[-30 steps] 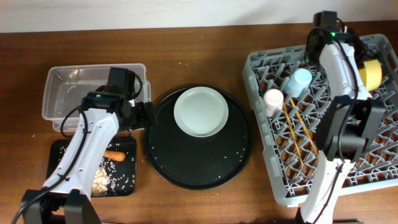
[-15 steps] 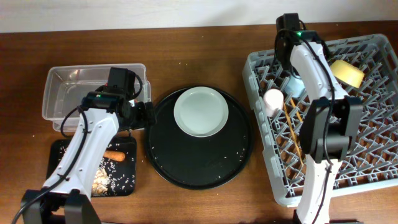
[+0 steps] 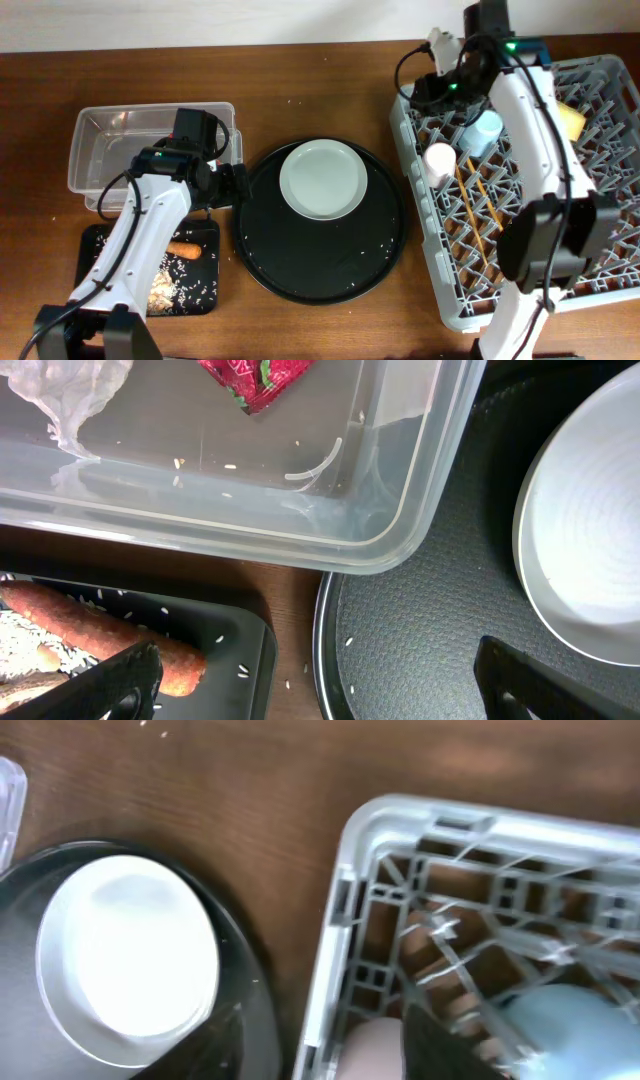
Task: Sort waste into correct bins and load items into the dishwasher rack
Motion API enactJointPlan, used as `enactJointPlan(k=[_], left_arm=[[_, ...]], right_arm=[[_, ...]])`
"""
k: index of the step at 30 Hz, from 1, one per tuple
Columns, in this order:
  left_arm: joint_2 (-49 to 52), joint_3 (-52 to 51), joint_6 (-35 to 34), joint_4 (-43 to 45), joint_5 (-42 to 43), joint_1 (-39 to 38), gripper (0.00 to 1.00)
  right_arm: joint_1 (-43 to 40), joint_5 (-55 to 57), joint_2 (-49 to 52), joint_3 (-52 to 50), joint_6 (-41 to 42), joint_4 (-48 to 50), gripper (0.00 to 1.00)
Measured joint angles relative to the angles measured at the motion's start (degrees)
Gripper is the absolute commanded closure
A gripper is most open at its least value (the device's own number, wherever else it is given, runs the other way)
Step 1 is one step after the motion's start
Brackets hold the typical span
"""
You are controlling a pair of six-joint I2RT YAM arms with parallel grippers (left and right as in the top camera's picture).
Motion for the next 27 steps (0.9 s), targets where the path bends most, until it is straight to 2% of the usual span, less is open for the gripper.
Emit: enactJointPlan(k=[7, 12, 17, 18, 20, 24, 27], left_arm=[[0.0, 0.0, 0.0, 0.0, 0.0, 0.0, 0.01], [0.0, 0.0, 0.0, 0.0, 0.0, 0.0, 0.01], [0.0, 0.0, 0.0, 0.0, 0.0, 0.0, 0.01], [0.0, 0.0, 0.0, 0.0, 0.0, 0.0, 0.01], [0.0, 0.0, 0.0, 0.0, 0.0, 0.0, 0.01], [0.0, 0.0, 0.0, 0.0, 0.0, 0.0, 0.01], [0.0, 0.0, 0.0, 0.0, 0.0, 0.0, 0.01]], right_arm=[[5.1, 2.6, 5.5, -0.4, 0.5, 0.2, 0.56], [5.4, 9.3, 5.5, -0.4, 1.0, 3.3, 0.58], [5.4, 11.3, 5.5, -1.4, 3.2, 3.7, 0.58], [5.4, 11.5, 5.5, -2.6, 3.3, 4.3, 0.61], [5.4, 11.6, 5.5, -5.0, 3.5, 4.5, 0.76], [5.4, 11.7, 5.6, -5.5, 4.0, 4.7, 0.91], [5.4, 12.2, 5.6, -5.7, 5.0, 6.7, 0.96]])
